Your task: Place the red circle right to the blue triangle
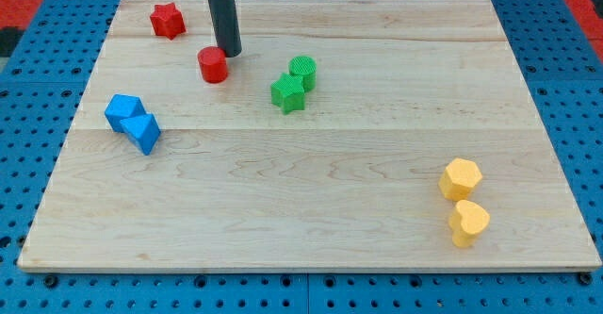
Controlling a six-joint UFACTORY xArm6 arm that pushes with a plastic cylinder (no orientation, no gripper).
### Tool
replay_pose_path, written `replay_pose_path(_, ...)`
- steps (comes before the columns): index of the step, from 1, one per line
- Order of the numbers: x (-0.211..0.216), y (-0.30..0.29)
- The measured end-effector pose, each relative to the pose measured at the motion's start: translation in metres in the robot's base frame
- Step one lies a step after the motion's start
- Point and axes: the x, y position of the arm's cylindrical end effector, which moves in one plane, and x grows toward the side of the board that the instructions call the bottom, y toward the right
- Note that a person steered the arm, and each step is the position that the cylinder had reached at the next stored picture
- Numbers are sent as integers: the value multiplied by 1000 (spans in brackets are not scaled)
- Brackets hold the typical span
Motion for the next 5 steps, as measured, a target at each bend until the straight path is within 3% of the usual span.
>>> replay_pose_path(3, -2, 9)
replay_pose_path(4, 15, 25)
replay_pose_path(5, 28, -6)
